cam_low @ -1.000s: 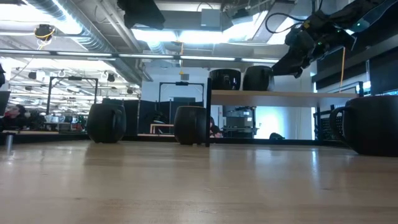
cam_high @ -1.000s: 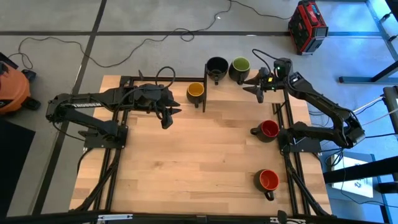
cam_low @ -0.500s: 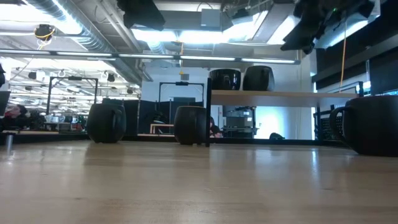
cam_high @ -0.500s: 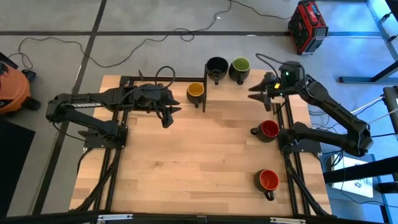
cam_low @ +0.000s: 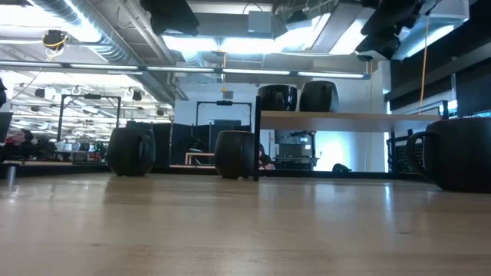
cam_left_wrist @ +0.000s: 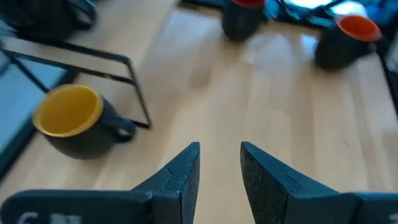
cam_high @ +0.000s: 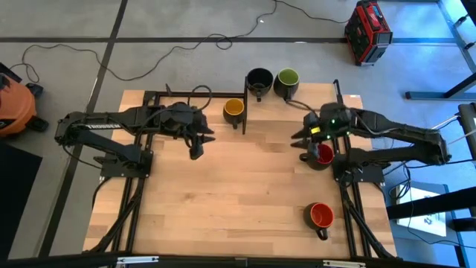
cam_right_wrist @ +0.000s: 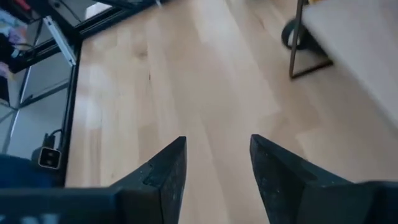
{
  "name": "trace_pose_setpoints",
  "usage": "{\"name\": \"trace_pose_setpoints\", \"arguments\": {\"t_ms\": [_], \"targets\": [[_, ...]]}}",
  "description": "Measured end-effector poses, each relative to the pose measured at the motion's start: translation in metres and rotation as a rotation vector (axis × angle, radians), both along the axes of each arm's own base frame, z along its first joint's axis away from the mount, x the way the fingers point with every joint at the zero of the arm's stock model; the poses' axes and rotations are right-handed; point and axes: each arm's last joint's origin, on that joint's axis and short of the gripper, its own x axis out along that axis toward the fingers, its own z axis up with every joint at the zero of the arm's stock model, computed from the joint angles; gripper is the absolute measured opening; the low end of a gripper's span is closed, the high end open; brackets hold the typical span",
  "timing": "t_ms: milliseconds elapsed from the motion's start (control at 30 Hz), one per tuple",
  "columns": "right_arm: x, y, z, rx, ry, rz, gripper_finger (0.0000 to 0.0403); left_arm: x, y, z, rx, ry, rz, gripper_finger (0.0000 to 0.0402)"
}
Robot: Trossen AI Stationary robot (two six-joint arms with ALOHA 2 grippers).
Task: Place coffee mugs
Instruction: Put the black red mug on the shelf
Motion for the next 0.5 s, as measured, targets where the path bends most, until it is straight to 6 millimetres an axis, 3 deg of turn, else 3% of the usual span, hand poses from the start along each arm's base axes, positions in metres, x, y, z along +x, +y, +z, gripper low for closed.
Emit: {"name": "trace_pose_setpoints", "arguments": {"t_ms": [200, 500], "targets": [[-0.001, 0.023, -0.008, 0.140, 0.131, -0.132, 0.0166, -0.006, -0.013, -0.008, -0.023, 0.105, -0.108, 0.0110], [-0.025, 0.038, -0.030, 0.434, 0.542, -0.419, 0.0166, -0.010, -0.030, -0.011, -0.001, 0.159, -0.205, 0.0110]]}}
